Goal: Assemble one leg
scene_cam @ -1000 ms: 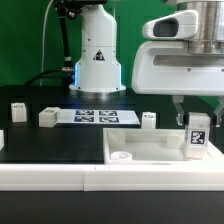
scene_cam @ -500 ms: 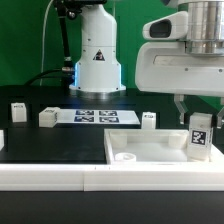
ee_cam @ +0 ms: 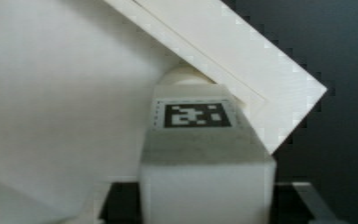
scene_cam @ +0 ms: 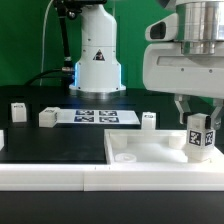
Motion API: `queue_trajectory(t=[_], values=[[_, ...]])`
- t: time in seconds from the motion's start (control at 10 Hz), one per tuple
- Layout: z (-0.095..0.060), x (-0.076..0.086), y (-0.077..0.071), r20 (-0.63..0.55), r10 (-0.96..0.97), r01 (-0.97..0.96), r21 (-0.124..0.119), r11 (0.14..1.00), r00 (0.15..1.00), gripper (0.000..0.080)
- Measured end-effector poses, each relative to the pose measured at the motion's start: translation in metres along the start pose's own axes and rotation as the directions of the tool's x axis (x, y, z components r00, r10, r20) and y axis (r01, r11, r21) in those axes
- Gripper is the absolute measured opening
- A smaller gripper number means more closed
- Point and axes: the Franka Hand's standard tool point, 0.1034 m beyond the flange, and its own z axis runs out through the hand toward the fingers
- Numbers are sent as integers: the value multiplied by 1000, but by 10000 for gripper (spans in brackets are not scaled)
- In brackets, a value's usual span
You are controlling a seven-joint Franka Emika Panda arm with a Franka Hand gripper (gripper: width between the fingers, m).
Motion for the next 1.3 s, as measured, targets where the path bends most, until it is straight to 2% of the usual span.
queue_trajectory(t=[0.2, 0.3, 0.8, 1.0, 1.1, 1.2, 1.3], values=[[0, 0, 2, 4, 215, -215, 0, 977, 977, 291], [0, -1, 3, -1, 391, -391, 0, 920, 920, 291], [1, -1, 5, 23, 639, -639, -8, 769, 769, 292], [1, -1, 5, 23, 596, -596, -8, 803, 802, 301], [1, 0, 4, 24, 567, -567, -6, 824, 824, 477], [0, 0, 4, 24, 480, -480, -3, 877, 877, 610], [0, 0, 4, 25, 378, -378, -2, 926, 925, 610]])
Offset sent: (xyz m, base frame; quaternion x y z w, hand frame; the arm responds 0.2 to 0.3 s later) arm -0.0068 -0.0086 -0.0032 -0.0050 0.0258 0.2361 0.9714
